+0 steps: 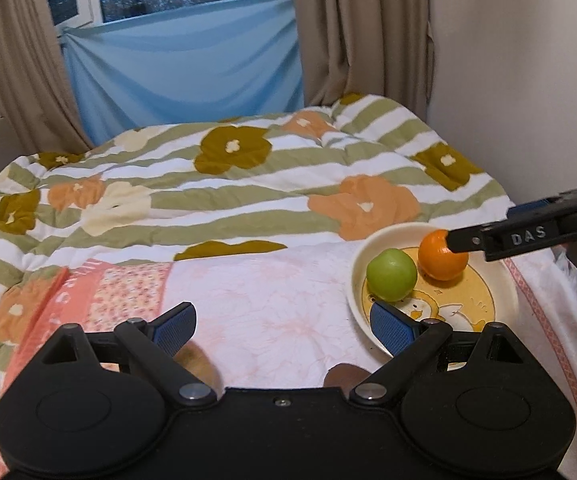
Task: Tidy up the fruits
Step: 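Lower the large orange into the bowl and open the right gripper, then grasp a red cherry tomato with the left gripper while right withdraws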
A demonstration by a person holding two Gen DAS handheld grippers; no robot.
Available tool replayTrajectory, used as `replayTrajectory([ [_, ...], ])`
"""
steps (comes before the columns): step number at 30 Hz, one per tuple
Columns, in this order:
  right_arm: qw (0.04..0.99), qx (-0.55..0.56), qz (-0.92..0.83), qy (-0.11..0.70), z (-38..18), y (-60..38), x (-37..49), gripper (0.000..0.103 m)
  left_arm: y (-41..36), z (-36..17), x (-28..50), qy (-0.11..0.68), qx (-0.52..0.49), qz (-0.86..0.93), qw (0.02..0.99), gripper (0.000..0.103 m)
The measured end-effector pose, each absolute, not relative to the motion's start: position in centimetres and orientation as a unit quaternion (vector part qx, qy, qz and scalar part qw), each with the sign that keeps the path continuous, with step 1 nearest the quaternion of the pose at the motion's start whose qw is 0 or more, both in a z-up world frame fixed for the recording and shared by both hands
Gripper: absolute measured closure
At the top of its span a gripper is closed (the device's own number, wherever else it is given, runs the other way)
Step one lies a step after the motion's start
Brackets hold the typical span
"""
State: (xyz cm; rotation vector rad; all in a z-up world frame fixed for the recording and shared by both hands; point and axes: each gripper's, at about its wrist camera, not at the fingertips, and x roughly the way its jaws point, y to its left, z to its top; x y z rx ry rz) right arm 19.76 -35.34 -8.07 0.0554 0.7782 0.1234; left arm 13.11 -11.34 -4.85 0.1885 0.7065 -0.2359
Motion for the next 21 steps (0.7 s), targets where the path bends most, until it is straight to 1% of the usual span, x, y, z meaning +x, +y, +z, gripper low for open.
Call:
replayTrajectory([
  [6, 0.925, 0.032, 0.048, 0.375, -5.4, -34.0, 15.2, 0.0, -8.7, -2.9, 10.1, 0.326, 0.092, -0.113, 0.934, 0.007],
  [12, 0.93, 0.035, 0.011, 0.366, -4.0, -31.8, 10.3, 0.0, -6.0, -1.9, 7.0, 0.308, 0.093, -0.129, 0.938, 0.007],
  [21, 0.929, 0.036, -0.03, 0.367, -4.0, -27.4, 4.6, 0.0, -3.1, -3.1, 4.2, 0.309, 0.105, -0.182, 0.928, 0.007],
])
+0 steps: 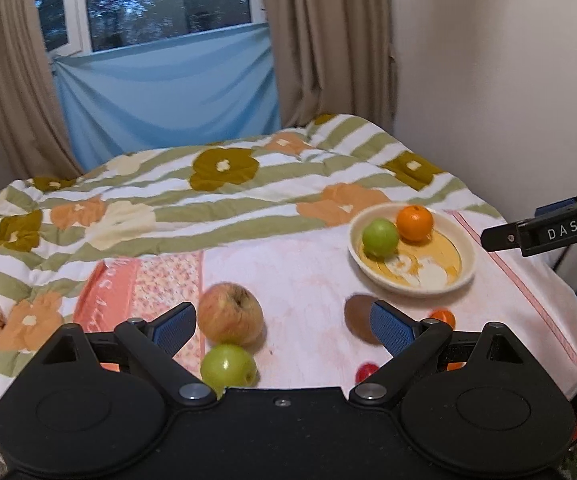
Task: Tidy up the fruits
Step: 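Grasp a red cherry tomato with the left gripper while right withdraws, then grasp a small mandarin with the right gripper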
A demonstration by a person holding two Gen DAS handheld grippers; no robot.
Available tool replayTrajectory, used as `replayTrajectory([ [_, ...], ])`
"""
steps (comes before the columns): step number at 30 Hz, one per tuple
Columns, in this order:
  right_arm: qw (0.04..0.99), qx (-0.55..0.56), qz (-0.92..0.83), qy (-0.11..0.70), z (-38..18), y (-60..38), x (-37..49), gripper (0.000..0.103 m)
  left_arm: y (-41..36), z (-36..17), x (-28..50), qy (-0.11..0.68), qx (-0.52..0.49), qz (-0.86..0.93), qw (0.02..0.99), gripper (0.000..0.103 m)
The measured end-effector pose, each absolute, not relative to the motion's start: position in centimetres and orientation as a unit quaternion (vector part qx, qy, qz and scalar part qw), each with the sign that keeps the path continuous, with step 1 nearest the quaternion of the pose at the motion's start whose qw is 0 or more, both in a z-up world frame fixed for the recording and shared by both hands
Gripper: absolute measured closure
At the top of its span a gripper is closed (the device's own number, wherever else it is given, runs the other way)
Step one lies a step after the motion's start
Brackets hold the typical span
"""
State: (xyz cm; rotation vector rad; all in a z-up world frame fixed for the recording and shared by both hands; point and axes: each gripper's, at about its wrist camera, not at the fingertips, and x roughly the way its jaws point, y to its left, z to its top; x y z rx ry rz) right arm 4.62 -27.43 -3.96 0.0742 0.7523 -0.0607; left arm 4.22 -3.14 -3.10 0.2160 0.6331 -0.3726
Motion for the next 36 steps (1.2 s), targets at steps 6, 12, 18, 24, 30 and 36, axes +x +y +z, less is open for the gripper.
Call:
replayTrajectory([
  [6, 0.921, 0.05, -0.043, 0.385, -6.4, -24.5, 2.9, 0.0, -1.7, -5.7, 3.6, 0.33, 0.111, -0.22, 0.911, 0.011],
  [12, 0.912, 0.056, -0.059, 0.402, -9.5, -22.6, 2.1, 0.0, -1.3, -9.4, 3.7, 0.363, 0.128, -0.246, 0.889, 0.021],
  [18, 0.904, 0.072, -0.073, 0.416, -12.7, -21.8, 2.1, 0.0, -1.5, -13.2, 4.5, 0.404, 0.136, -0.256, 0.868, 0.037],
  [24, 0.896, 0.077, -0.079, 0.429, -14.7, -21.3, 2.1, 0.0, -2.0, -15.1, 4.8, 0.418, 0.14, -0.261, 0.859, 0.05],
  [30, 0.894, 0.076, -0.081, 0.434, -15.6, -21.1, 2.4, 0.004, -2.4, -16.3, 5.3, 0.426, 0.146, -0.263, 0.853, 0.064],
  [36, 0.893, 0.073, -0.082, 0.437, -16.3, -21.1, 2.9, 0.011, -2.5, -16.4, 5.5, 0.421, 0.146, -0.265, 0.855, 0.07],
])
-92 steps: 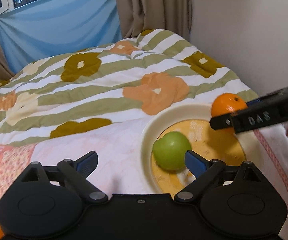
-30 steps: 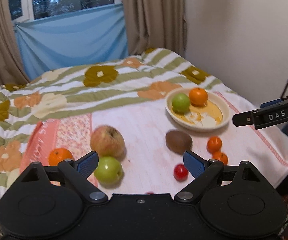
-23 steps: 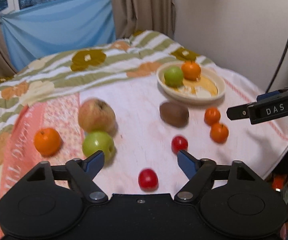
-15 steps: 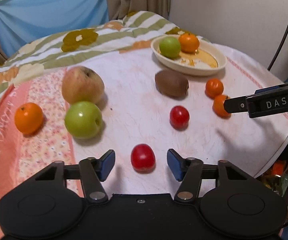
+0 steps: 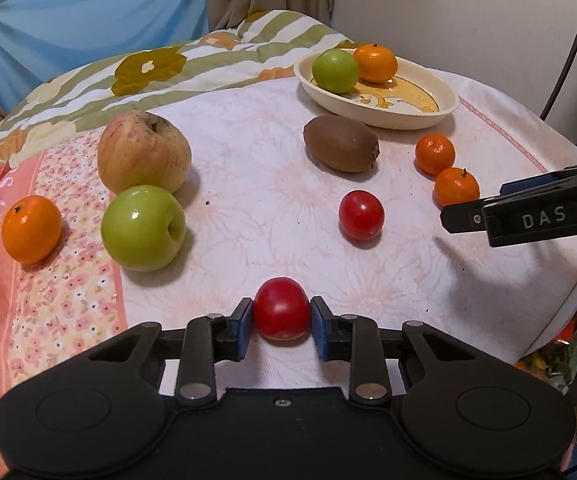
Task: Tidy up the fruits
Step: 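Grasp a small mandarin with the right gripper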
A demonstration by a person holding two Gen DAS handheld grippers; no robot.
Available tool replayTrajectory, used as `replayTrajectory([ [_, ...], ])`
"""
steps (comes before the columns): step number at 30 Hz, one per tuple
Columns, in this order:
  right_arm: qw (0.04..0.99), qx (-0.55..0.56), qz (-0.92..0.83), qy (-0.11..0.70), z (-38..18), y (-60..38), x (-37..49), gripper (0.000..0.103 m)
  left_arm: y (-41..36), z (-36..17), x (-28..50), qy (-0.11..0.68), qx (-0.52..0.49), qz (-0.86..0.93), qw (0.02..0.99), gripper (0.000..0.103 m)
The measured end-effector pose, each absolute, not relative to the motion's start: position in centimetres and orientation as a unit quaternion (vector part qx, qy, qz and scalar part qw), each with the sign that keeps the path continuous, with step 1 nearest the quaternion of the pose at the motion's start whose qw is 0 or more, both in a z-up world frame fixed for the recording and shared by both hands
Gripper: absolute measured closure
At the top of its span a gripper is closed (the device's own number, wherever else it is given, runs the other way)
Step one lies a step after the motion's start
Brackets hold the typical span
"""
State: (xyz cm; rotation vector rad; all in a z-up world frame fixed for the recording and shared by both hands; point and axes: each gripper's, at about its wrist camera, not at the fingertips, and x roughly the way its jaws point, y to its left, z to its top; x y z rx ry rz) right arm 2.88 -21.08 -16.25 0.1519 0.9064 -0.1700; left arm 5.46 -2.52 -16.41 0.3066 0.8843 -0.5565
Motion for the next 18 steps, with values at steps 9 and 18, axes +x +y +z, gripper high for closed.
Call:
replayTrajectory([
  [9, 0.889, 0.082, -0.083, 0.442, -17.1, -21.9, 4.3, 0.025, -2.6, -16.3, 5.6, 0.423, 0.148, -0.263, 0.854, 0.07],
  [18, 0.892, 0.061, -0.072, 0.441, -17.5, -22.0, 5.5, 0.049, -2.3, -16.0, 5.7, 0.426, 0.146, -0.25, 0.857, 0.07],
])
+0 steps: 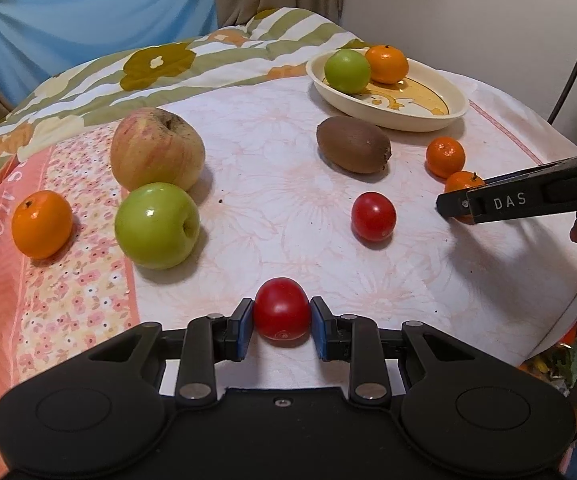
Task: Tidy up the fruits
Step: 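Grasp a small mandarin with the right gripper, then drop cherry tomato into bowl with left gripper while right carries mandarin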
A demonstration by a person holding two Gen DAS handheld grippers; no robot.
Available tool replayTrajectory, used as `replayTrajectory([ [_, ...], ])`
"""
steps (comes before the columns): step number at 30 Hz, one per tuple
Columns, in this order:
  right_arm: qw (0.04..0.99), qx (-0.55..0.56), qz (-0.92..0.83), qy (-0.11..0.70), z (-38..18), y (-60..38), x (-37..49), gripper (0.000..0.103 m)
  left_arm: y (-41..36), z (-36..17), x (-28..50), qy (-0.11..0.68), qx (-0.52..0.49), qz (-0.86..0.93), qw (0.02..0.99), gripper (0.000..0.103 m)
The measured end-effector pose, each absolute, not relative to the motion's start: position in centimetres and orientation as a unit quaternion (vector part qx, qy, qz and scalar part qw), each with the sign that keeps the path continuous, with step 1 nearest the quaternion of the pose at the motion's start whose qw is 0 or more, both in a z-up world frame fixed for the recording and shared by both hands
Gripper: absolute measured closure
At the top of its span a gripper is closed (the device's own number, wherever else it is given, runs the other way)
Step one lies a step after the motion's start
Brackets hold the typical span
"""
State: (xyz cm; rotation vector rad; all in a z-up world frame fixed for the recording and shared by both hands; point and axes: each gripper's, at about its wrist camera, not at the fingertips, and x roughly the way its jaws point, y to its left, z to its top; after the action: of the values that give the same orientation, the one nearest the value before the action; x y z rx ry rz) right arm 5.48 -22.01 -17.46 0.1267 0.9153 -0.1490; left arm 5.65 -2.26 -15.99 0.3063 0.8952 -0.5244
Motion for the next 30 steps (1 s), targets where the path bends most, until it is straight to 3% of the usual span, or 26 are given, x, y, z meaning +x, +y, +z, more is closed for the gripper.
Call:
replayTrajectory([
  [12, 0.897, 0.064, -0.046, 0.436, -15.8, -22.6, 4.5, 0.05, -3.1, -13.3, 5.7, 0.411, 0.136, -0.236, 0.87, 0.07],
  [30, 0.921, 0.044, -0.031, 0.386, -6.9, -30.1, 5.7, 0.05, -10.4, -5.9, 7.6, 0.357, 0.122, -0.231, 0.897, 0.07],
])
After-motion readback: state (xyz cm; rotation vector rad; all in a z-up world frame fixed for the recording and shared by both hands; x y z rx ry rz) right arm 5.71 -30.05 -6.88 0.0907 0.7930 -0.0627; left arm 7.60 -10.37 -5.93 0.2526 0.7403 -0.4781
